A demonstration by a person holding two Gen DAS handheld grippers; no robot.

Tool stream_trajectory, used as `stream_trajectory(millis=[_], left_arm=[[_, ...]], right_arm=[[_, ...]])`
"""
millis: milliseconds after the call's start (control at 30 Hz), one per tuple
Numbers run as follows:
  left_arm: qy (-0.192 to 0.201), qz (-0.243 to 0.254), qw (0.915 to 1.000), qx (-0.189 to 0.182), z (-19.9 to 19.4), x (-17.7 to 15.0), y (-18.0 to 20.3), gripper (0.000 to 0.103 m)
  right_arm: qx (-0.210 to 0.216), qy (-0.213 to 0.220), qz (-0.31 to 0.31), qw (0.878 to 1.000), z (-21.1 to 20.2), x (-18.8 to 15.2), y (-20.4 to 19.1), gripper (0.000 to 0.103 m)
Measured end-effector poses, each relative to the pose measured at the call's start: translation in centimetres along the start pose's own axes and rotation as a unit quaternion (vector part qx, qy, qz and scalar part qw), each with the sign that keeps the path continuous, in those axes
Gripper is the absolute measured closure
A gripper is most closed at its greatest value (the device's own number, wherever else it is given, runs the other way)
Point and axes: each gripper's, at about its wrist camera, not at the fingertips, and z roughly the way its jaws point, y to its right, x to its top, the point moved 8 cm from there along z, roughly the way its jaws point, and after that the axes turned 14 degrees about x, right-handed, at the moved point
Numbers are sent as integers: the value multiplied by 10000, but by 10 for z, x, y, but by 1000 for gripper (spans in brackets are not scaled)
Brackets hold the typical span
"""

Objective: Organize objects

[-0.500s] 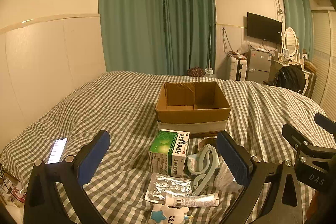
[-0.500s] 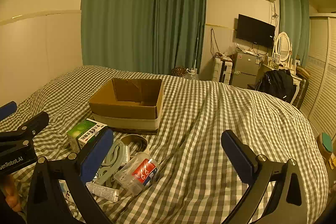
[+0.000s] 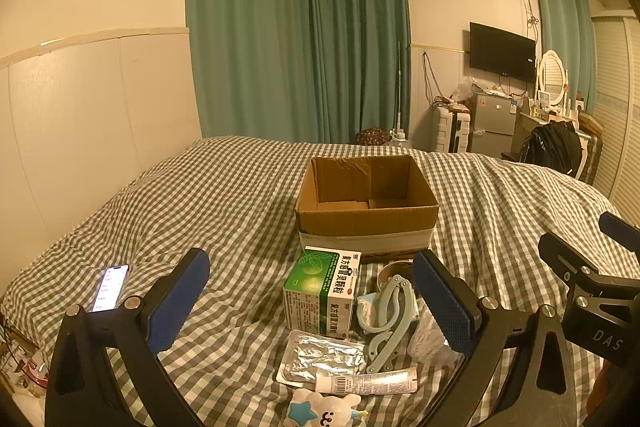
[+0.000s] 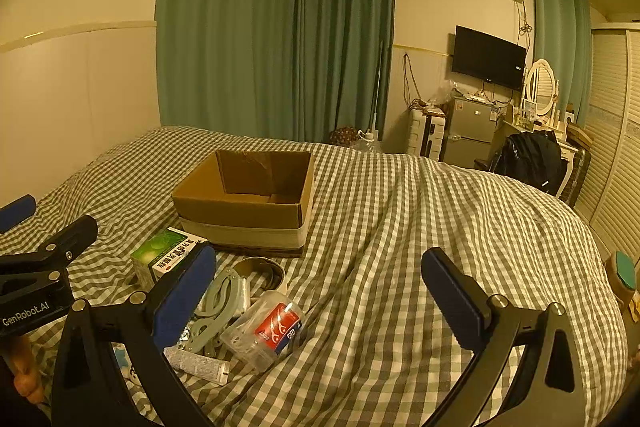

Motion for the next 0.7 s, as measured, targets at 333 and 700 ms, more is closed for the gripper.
stream_trajectory(millis=[333,700], left_arm=[[-2,1,10000,0,-1,0,0,0],[-6,6,10000,5,-1,0,0,0]], right_arm=[[5,37,-20,10000,-2,0,-2,1],[-36,41,-65,10000,-3,1,-3,1]])
